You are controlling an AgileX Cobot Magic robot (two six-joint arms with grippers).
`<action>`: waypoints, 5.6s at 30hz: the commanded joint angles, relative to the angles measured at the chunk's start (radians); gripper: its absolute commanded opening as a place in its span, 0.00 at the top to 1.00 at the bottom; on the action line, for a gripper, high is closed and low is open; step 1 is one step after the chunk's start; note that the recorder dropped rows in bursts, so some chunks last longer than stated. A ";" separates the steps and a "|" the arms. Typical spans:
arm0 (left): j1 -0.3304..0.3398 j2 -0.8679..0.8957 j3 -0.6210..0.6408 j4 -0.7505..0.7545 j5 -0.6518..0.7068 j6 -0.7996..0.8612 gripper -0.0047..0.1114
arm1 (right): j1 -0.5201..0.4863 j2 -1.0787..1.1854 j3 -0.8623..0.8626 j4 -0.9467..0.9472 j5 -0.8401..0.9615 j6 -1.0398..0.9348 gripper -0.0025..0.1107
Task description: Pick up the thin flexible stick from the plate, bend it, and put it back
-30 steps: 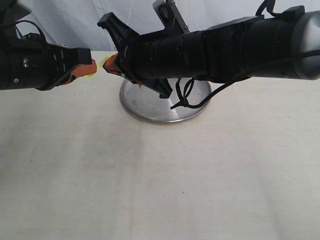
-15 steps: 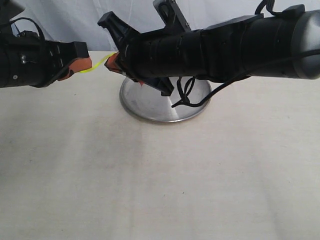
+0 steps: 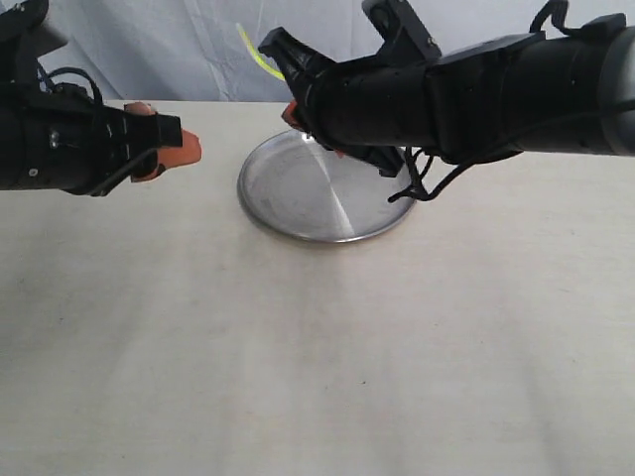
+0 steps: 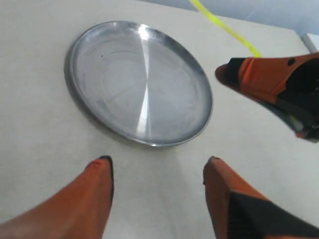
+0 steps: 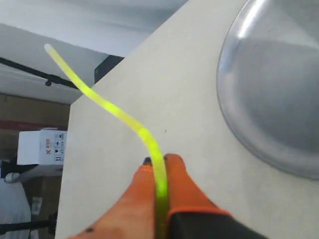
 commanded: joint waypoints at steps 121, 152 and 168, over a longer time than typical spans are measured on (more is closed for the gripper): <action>-0.004 -0.410 0.189 0.482 -0.079 -0.399 0.96 | -0.483 -1.725 1.126 -1.575 0.289 0.575 0.99; 0.334 -1.247 0.681 0.879 -0.010 -0.403 0.96 | -0.483 -1.725 1.126 -1.566 0.289 0.580 0.99; 0.335 -1.250 0.748 0.907 -0.074 -0.425 0.96 | -0.483 -1.725 1.126 -1.570 0.289 0.580 0.99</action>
